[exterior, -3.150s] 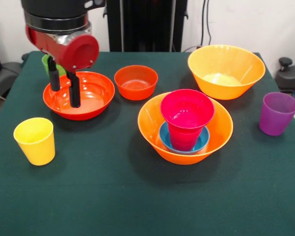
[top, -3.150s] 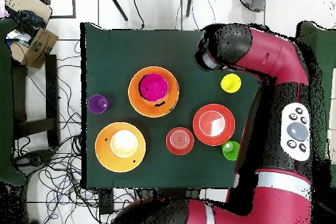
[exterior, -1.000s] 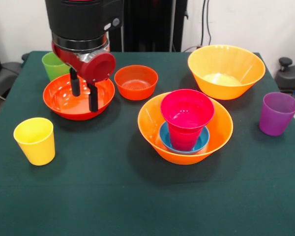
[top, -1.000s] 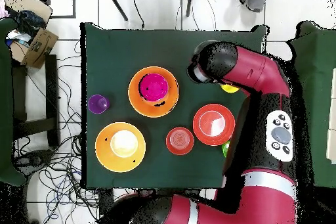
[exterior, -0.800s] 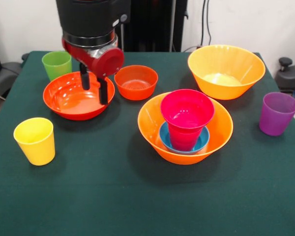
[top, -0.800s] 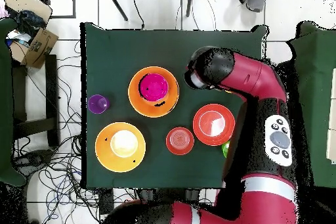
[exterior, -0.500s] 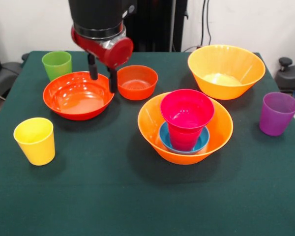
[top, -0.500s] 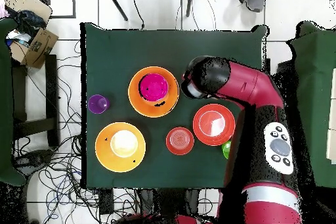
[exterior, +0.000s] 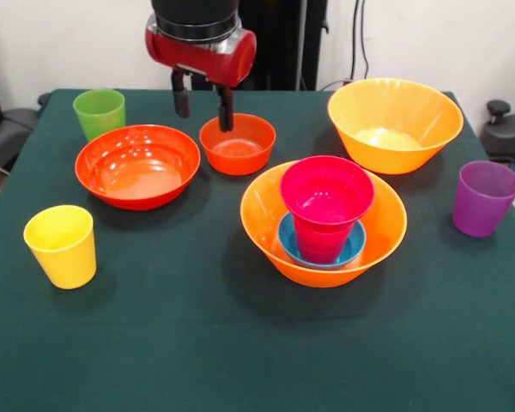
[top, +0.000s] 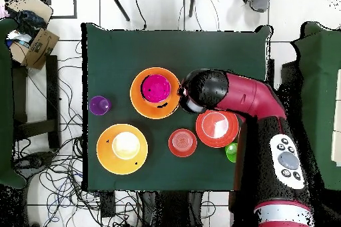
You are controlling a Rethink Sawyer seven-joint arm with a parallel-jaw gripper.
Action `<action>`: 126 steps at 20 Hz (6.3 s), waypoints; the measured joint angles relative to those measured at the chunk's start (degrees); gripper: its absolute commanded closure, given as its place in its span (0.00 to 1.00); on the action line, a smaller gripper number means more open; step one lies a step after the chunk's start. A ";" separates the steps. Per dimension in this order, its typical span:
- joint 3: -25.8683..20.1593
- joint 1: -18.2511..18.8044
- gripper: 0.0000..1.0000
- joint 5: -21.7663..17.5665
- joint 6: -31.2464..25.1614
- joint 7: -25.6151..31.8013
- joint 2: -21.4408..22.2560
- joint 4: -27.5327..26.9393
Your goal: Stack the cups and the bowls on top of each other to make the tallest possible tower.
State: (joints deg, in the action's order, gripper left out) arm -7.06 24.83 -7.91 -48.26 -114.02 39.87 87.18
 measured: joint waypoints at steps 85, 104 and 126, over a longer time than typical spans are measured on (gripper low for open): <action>0.48 5.12 0.00 -13.34 15.45 1.77 -12.42 12.76; 3.21 6.39 0.00 -13.64 18.31 1.77 -15.49 15.54; 3.40 6.69 1.00 -13.94 20.01 1.77 -15.42 15.73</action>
State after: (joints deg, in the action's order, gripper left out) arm -3.66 31.52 -21.85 -28.25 -112.25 24.46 102.90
